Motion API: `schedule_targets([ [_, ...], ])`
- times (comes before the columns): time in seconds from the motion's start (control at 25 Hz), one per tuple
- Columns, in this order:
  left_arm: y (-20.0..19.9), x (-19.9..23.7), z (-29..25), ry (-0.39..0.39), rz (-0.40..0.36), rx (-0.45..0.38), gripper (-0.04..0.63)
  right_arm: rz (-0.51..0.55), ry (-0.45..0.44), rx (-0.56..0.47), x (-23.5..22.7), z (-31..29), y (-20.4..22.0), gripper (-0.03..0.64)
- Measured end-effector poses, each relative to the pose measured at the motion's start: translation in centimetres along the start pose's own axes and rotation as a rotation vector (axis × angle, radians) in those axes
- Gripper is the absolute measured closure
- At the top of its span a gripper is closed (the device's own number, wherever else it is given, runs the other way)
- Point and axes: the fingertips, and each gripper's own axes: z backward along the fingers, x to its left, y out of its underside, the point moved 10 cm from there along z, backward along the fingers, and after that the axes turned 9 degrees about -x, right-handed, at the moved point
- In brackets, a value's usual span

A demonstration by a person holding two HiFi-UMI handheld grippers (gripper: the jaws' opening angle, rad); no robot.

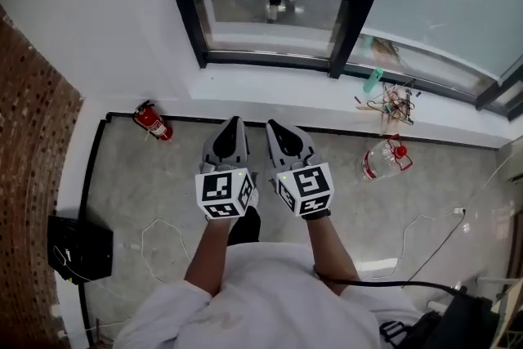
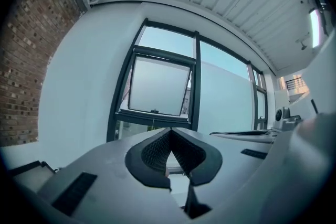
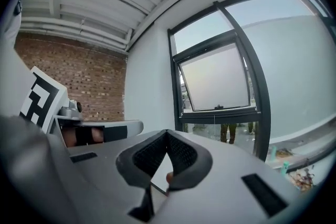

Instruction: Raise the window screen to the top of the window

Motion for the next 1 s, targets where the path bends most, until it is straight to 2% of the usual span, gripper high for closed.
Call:
schedule_targets([
  [0.4,-0.9,8.4,-18.8,0.067,0.067,-0.077,0.601,0.083,0.097,-0.001,-8.3,-17.6,-1.9,0.622],
  [0.52,0.0,10.5,-22.9,0.085,0.091,-0.059,0.601,0.087,0.114,0.002,-9.7,-21.2,-1.7,0.621],
  [0.64,1.6,10.9,-26.5,0.112,0.082,-0.013,0.601,0.058,0.144,0.039,-12.5,-23.4,-0.1,0.622],
  [0.76,3.3,11.3,-30.6,0.104,0.072,0.008,0.601,0.033,0.143,0.051,-16.5,-26.7,1.3,0.621],
  [0.88,4.5,11.8,-36.1,0.087,0.050,0.010,0.601,0.042,0.121,0.013,-21.1,-30.8,1.2,0.621],
  [1.0,4.0,12.2,-42.8,0.085,0.020,-0.022,0.601,0.066,0.096,-0.045,-26.0,-35.7,-0.3,0.622],
])
